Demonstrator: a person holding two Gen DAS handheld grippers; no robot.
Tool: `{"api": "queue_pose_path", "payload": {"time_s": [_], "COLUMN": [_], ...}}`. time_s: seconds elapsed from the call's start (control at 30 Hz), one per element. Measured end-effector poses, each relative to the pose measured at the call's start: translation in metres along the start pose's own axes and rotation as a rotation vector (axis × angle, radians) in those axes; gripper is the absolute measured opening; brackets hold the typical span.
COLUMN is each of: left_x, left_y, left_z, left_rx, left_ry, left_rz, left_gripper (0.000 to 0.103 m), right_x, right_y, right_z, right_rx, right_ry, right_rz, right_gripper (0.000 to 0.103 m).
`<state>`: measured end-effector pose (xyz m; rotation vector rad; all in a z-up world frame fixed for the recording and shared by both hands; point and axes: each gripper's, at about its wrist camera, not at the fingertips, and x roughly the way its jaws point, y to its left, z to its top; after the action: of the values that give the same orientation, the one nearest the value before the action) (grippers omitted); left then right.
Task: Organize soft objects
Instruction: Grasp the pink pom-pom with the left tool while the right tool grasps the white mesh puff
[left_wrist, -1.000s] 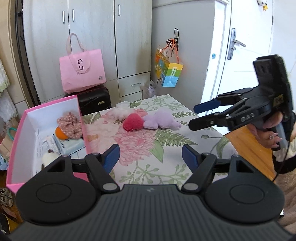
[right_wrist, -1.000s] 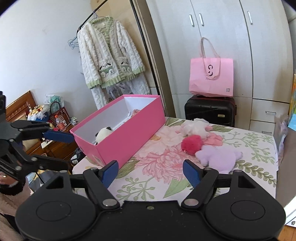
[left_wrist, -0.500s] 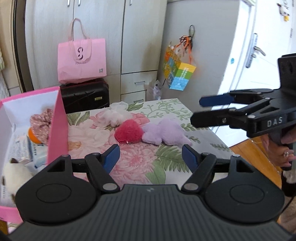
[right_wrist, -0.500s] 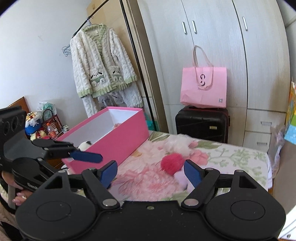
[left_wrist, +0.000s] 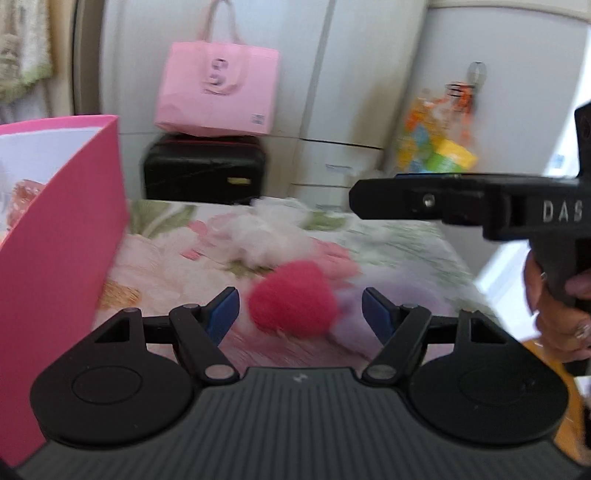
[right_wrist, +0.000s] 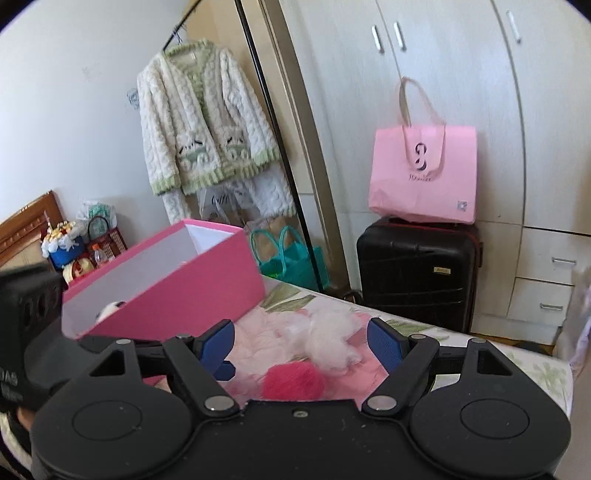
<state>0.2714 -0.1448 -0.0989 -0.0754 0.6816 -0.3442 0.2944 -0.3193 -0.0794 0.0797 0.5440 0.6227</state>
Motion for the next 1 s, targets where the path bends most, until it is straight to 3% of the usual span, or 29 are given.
{"api": "queue_pose_path", "payload": {"time_s": [0.07, 0.3, 0.4, 0.63, 0.67, 0.73, 0.83, 1.0], "left_x": [0.008, 0.03, 0.035, 0.035, 0.035, 0.035, 0.035, 0.032], "left_y": [0.002, 0.012, 0.016, 0.011, 0.011, 0.012, 0.013, 0.014], "left_z": [0.0, -0.002, -0.003, -0.006, -0.006, -0.005, -0.004, -0.003], "left_rx": [-0.015, -0.082, -0.109, -0.074, -0.073, -0.078, -0.08, -0.076], "left_ry": [-0.02, 0.023, 0.046, 0.042, 0.042, 0.045, 0.049, 0.047], "left_rz": [0.011, -0.014, -0.038, -0.032, -0.032, -0.033, -0.037, -0.041], "left_gripper": [0.072, 0.069, 0.058, 0.051, 0.051, 0.051, 0.05, 0.049], "right_x": [0.018, 0.076, 0.097, 0.114, 0.114, 0.117, 0.123, 0.119], "right_y": [-0.01, -0.021, -0.022, -0.025, -0.025, -0.025, -0.024, -0.022], "right_z": [0.005, 0.015, 0.015, 0.01, 0.009, 0.009, 0.004, 0.001], "right_rx": [-0.017, -0.129, -0.168, -0.168, -0.171, -0.168, -0.177, -0.19], "right_ry": [0.031, 0.133, 0.182, 0.22, 0.223, 0.244, 0.291, 0.301], "right_rz": [0.02, 0.061, 0.057, 0.093, 0.098, 0.114, 0.106, 0.08], "right_gripper": [0.083, 0.083, 0.083, 0.079, 0.078, 0.063, 0.05, 0.039]}}
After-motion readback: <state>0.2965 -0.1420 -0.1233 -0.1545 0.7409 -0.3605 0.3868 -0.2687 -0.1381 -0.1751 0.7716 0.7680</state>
